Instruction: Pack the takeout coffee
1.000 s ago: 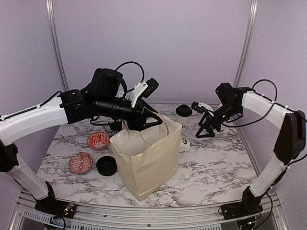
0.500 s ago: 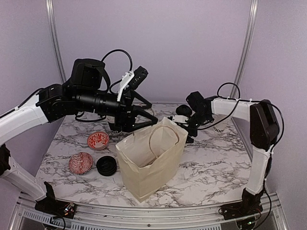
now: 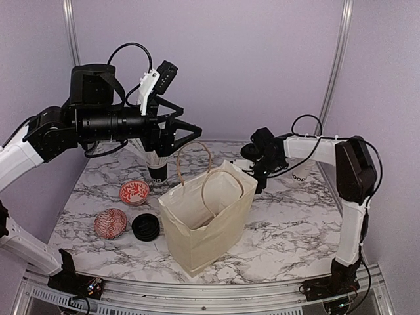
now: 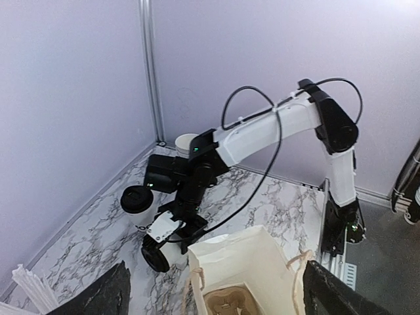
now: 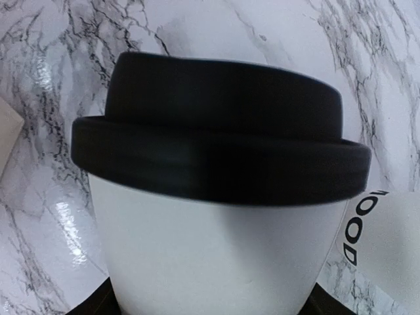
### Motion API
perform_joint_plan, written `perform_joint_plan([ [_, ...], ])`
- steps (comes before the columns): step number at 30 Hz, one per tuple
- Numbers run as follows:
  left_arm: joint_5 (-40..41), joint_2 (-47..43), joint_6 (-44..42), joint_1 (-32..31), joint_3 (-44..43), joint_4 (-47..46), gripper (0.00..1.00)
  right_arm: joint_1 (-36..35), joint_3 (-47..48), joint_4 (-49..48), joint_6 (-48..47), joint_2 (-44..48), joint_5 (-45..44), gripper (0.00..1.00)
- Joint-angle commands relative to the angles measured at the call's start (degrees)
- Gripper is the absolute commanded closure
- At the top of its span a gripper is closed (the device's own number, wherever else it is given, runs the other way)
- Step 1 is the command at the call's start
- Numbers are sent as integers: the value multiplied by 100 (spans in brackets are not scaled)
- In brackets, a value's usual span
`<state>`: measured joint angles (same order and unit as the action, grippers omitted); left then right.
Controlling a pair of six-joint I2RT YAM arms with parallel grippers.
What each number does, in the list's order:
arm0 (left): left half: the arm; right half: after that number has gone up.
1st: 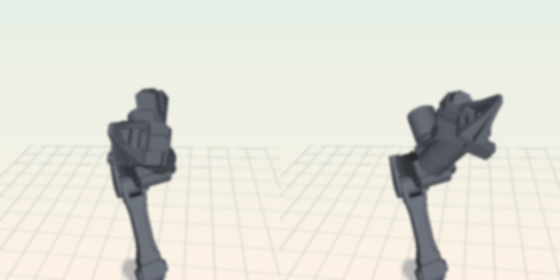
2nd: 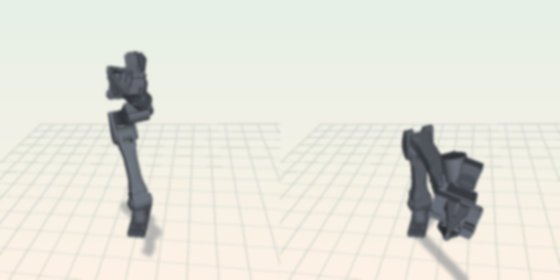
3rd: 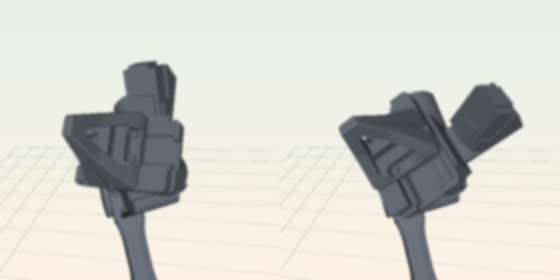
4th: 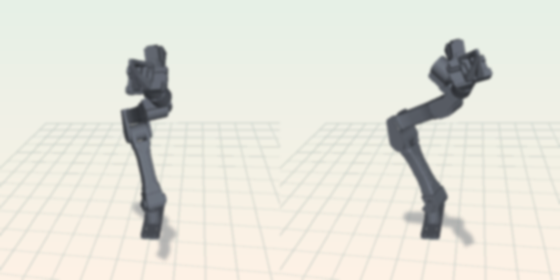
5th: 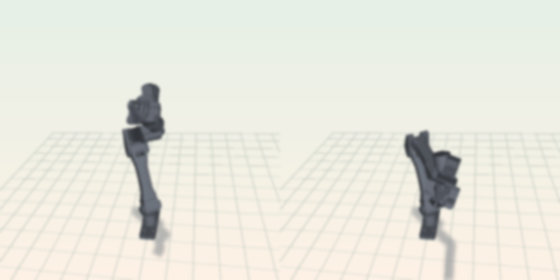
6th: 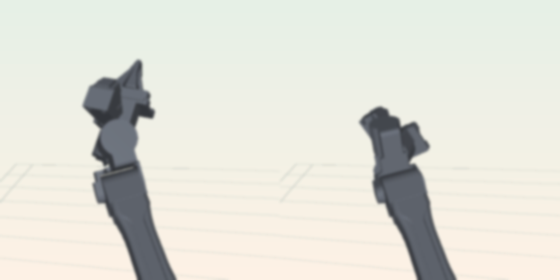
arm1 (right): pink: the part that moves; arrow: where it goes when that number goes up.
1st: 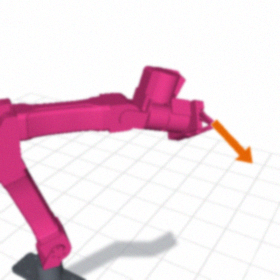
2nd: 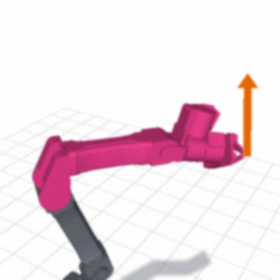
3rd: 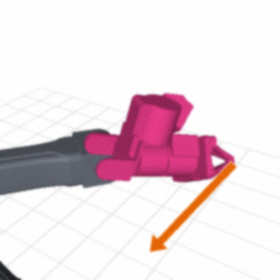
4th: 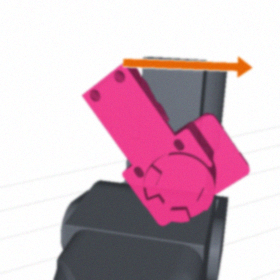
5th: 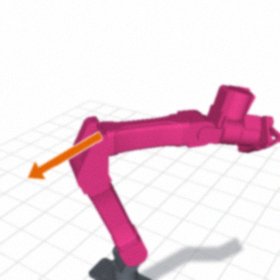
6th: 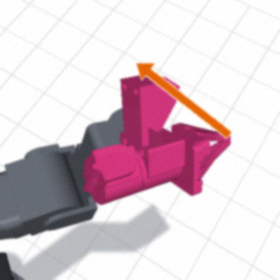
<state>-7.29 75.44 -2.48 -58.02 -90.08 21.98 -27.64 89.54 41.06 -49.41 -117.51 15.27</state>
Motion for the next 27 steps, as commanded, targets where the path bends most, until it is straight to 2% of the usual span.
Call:
perform_joint_plan([
  [1,861,170,-410,-8,-417,63,5,63,-215,145,309,1139,510,37],
  [7,683,853,-709,22,-1064,70,1,644,-380,21,513,2787,2253,35],
  [9,437,1157,-613,35,-1391,71,1,676,-518,-41,356,3237,2574,33],
  [15,-207,1958,-332,58,-2213,94,1,627,110,1033,-340,3417,3503,33],
  [21,-991,2386,-38,207,-2614,109,1,301,377,1556,-592,3519,3568,33],
  [27,-1052,2511,-23,227,-2633,231,1,152,548,1757,-670,3525,3520,33],
])
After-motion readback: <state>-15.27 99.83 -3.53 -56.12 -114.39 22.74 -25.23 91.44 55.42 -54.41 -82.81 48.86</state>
